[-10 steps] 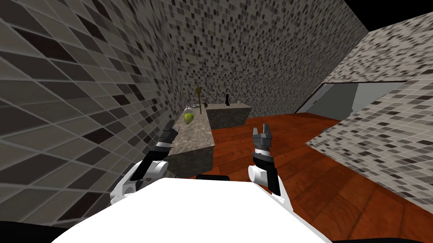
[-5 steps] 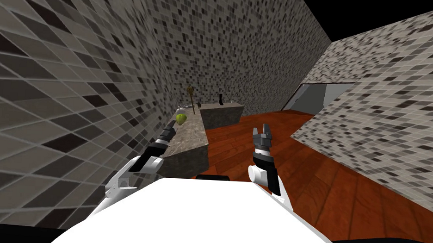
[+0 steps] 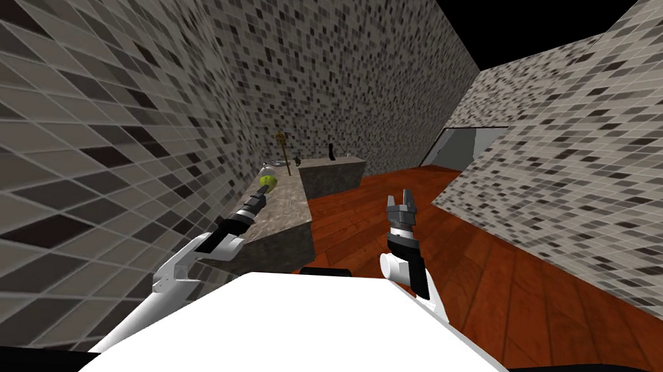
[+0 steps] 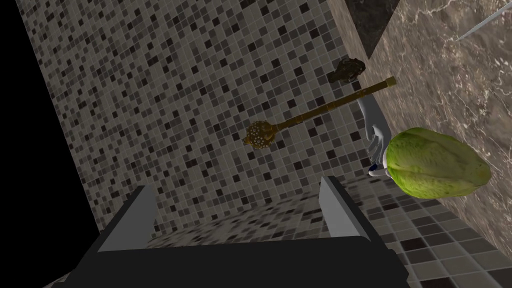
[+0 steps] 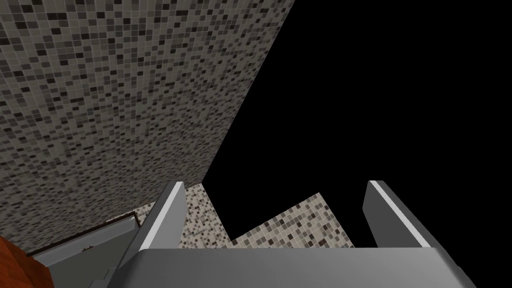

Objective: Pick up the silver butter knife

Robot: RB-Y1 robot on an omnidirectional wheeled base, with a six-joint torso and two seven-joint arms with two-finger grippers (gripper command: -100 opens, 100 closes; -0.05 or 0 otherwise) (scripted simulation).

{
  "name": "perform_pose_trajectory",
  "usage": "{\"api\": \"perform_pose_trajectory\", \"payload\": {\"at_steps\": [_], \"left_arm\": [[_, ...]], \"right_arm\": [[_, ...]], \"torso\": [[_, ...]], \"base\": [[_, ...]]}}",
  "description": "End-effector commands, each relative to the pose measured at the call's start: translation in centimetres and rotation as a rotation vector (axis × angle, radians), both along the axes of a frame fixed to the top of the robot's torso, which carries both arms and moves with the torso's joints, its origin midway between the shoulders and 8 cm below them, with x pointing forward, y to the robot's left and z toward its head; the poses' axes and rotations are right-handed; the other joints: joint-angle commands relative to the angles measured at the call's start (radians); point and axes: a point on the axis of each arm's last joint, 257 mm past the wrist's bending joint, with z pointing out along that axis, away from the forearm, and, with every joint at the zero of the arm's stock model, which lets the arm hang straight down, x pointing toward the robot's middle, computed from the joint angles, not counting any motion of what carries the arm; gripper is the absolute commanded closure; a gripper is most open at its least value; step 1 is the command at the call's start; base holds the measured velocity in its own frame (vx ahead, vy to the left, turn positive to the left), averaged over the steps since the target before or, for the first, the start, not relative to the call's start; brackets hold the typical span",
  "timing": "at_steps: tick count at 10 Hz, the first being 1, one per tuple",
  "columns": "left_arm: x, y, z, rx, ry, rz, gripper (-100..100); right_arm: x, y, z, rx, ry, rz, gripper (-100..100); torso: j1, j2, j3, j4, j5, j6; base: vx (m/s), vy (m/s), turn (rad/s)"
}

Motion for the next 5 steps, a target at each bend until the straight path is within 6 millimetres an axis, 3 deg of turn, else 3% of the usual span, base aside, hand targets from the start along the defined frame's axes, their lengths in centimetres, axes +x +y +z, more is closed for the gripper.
{"api": "perform_pose_trajectory", "payload": {"at_steps": [1, 5], "left_arm": [[0.9, 1.8, -1.3, 0.035, 0.061, 0.027, -100], [1.9, 4.3, -3.3, 0.104, 0.161, 0.063, -100]], "right_arm": [[0.0, 0.0, 0.0, 0.000, 0.000, 0.000, 0], [0.0, 0.0, 0.0, 0.000, 0.000, 0.000, 0]], "torso": [[0.000, 0.000, 0.000, 0.000, 0.000, 0.000], [0.000, -0.001, -0.001, 0.000, 0.000, 0.000]], "base": [[-0.005, -0.066, -0.213], [0.006, -0.043, -0.152]]}}
